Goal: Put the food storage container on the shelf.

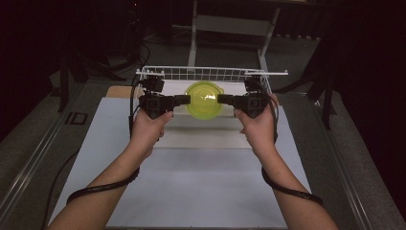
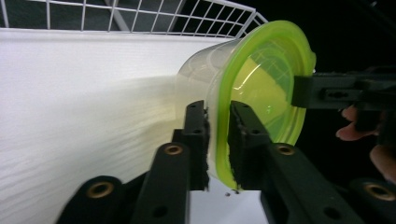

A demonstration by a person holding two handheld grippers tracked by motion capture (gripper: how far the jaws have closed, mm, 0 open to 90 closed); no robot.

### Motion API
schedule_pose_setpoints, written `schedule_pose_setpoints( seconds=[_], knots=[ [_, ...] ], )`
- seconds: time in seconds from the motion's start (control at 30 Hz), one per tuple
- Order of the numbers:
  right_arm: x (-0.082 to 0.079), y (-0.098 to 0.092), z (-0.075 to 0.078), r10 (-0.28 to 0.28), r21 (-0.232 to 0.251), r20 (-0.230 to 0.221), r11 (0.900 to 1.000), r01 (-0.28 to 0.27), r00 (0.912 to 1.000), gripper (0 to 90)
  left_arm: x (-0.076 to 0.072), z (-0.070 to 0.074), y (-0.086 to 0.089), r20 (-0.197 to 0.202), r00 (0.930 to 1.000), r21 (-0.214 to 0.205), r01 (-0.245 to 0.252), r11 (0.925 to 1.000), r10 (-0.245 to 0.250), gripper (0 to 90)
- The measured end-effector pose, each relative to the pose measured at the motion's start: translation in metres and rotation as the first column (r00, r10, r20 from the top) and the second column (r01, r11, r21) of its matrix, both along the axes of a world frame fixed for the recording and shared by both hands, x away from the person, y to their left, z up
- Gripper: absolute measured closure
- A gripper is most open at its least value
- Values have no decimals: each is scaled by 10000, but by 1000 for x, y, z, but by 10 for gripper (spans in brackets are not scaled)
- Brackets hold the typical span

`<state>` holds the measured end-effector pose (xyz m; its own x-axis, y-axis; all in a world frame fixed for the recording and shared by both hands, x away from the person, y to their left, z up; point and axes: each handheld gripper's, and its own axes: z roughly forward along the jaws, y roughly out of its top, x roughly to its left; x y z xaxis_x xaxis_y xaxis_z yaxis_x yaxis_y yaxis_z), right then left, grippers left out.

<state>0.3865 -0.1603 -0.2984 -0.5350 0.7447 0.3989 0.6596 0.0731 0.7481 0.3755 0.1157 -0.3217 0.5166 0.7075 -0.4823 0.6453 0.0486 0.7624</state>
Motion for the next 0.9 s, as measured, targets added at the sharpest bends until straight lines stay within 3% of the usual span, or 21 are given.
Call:
schedule_pose_setpoints(
  seconds=[0.13, 0.17, 0.27, 0.37, 0.5, 0.57, 0.67, 0.77, 0.8, 0.83, 0.87, 0.9],
  knots=[
    [4, -2, 1, -108, 40, -111, 9999, 108, 9999, 811, 1, 3, -1, 148, 9999, -2, -23, 10000, 23, 714],
    [10, -4, 0, -65, 307, -472, 9995, 80, 9989, 805, 4, 3, -1, 126, 9999, 108, -3, 9999, 2, 715],
    [14, -6, 0, -229, 503, -663, 9984, 263, 9975, 800, 8, 3, -3, 51, 10000, 107, -38, 9999, 38, 715],
    [20, -7, 2, -549, 226, -349, 9982, 558, 9979, 796, 13, 2, -7, 12, 10000, 99, -71, 9999, 71, 725],
    [31, -8, -2, -509, 212, -1096, 9983, 536, 9927, 762, 16, -1, -12, -7, 10000, -52, 40, 10000, -40, 727],
    [35, -8, -3, -689, -24, -1138, 9976, 691, 9911, 782, 17, -1, -14, 47, 10000, -6, -18, 10000, 18, 726],
    [39, -10, -3, -632, 110, -1232, 9978, 650, 9904, 802, 17, -2, -14, 307, 9993, 7, -202, 9998, 202, 724],
    [41, -10, -3, -543, 19, -1133, 9985, 549, 9921, 798, 19, -2, -13, 223, 9995, -160, -205, 9997, 209, 723],
    [43, -10, -3, -443, 80, -1281, 9989, 457, 9908, 778, 21, -3, -12, 227, 9994, -79, -257, 9996, 259, 723],
    [45, -10, -4, -434, 221, -1450, 9986, 471, 9885, 684, 22, -4, -11, 219, 9995, -206, -218, 9996, 222, 723],
    [47, -11, -4, -567, 369, -1422, 9974, 625, 9882, 668, 23, -4, -11, 296, 9993, -322, -224, 9992, 233, 722],
    [49, -12, -4, -708, 351, -1430, 9964, 766, 9872, 732, 23, -3, -11, 328, 9991, -264, -249, 9993, 258, 703]
  ],
)
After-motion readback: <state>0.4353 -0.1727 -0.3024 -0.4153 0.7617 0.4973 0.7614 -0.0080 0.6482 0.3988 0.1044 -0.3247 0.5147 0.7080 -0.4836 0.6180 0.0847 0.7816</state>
